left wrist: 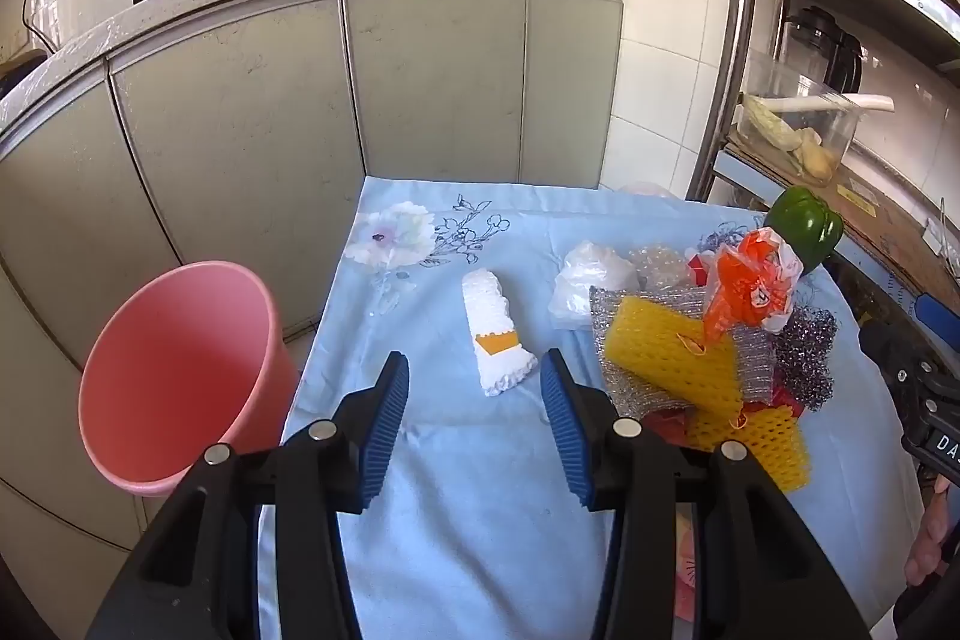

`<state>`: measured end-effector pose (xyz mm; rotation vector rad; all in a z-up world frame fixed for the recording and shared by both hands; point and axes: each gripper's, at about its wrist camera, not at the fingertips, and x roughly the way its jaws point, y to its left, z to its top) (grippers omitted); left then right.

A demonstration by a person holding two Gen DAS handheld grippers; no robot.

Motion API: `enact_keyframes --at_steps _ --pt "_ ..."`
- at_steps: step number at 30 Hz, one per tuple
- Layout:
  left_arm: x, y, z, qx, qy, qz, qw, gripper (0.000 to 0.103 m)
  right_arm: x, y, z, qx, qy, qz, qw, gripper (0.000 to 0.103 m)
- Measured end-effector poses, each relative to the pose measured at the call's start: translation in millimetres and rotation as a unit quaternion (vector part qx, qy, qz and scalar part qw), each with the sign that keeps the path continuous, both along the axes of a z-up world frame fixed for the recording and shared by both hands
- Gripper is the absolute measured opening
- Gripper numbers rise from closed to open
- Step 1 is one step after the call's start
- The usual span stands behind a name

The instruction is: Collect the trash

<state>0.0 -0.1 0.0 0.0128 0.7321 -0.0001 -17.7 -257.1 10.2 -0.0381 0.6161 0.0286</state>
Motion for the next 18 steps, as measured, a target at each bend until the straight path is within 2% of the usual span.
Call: enact_keyframes --at_steps 18 --pt "-0.6 -1.3 6.6 -0.004 -0.006 0.000 1.0000 0.045 -2.5 -5.4 0.9 0.007 -0.009 -0.006 1.000 0.094"
